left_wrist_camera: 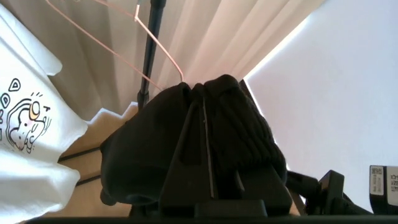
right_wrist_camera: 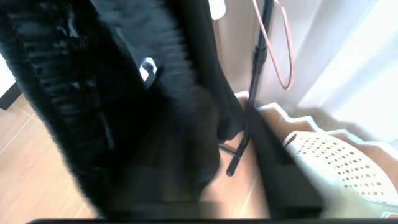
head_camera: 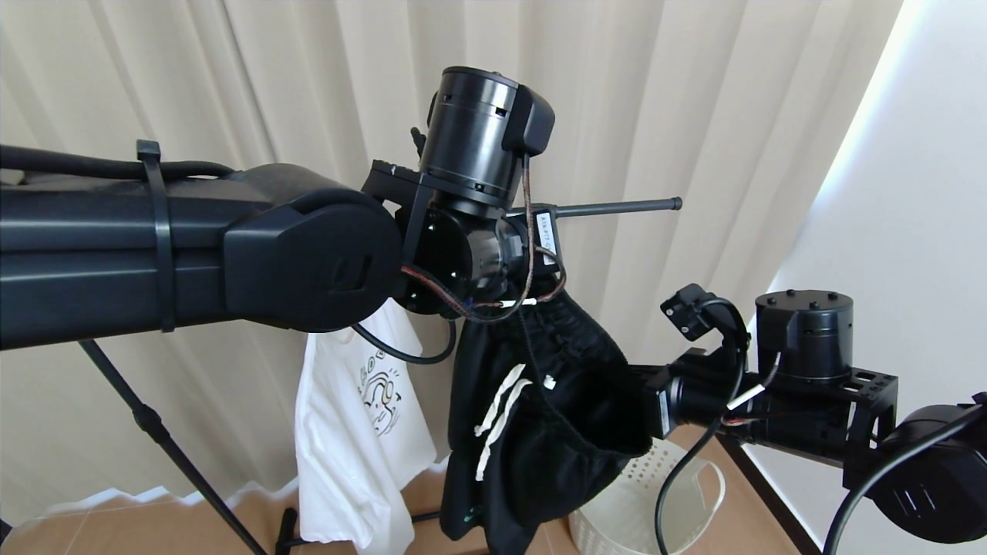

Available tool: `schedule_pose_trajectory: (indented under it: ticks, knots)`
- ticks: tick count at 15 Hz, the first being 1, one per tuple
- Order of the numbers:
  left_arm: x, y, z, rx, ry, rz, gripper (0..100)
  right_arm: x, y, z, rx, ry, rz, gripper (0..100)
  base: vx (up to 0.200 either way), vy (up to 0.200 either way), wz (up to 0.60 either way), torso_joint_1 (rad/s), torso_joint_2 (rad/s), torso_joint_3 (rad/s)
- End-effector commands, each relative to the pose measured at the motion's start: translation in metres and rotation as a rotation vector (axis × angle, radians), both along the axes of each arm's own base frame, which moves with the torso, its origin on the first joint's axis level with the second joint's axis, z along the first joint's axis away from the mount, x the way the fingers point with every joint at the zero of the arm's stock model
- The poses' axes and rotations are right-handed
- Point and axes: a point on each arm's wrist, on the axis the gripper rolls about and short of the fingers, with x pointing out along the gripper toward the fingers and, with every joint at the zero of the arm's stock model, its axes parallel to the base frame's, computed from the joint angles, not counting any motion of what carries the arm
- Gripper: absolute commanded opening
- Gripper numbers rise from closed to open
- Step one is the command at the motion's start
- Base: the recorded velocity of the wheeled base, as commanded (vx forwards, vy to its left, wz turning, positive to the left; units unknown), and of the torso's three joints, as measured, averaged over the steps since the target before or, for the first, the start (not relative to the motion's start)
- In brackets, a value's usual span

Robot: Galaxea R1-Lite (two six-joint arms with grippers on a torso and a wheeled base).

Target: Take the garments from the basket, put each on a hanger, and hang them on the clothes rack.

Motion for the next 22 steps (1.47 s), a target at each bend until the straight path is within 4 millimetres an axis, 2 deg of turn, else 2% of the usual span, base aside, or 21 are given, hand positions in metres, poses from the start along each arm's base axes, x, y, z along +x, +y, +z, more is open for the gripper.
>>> schedule_pose_trajectory:
  ticks: [1, 3, 6, 9, 10, 13, 18, 22]
  knots:
    - [-0.002, 0.002, 0.0, 0.005, 0.004, -0.002, 0, 0.005, -0.007, 0.004, 0.012, -0.03, -0.027, 0, 0.0, 0.0, 0.0, 0.0, 0.0, 0.0]
    - [-0.004, 0.004, -0.006, 0.031, 0.031, -0.008, 0, 0.011, -0.02, 0.01, 0.03, -0.077, -0.076, 0, 0.0, 0.0, 0.0, 0.0, 0.0, 0.0]
    - [-0.009, 0.009, -0.018, 0.104, 0.115, -0.03, 0, 0.017, -0.051, 0.03, 0.052, -0.142, -0.177, 0, 0.0, 0.0, 0.0, 0.0, 0.0, 0.0]
    - [-0.012, 0.011, -0.034, 0.175, 0.151, -0.051, 0, 0.015, -0.059, 0.04, 0.062, -0.175, -0.199, 0, 0.0, 0.0, 0.0, 0.0, 0.0, 0.0]
    - [-0.013, 0.011, -0.038, 0.191, 0.158, -0.055, 100, 0.015, -0.06, 0.042, 0.063, -0.18, -0.205, 0, 0.0, 0.0, 0.0, 0.0, 0.0, 0.0]
    - [-0.018, 0.01, -0.038, 0.223, 0.151, -0.087, 100, 0.019, -0.074, 0.051, 0.069, -0.216, -0.255, 0, 0.0, 0.0, 0.0, 0.0, 0.0, 0.0]
    - [-0.019, 0.01, -0.034, 0.173, 0.177, -0.185, 100, 0.013, -0.093, 0.07, 0.082, -0.284, -0.312, 0, 0.0, 0.0, 0.0, 0.0, 0.0, 0.0]
    - [0.011, 0.006, -0.047, 0.174, 0.188, -0.134, 100, 0.018, -0.097, 0.072, 0.081, -0.29, -0.332, 0, 0.0, 0.0, 0.0, 0.0, 0.0, 0.0]
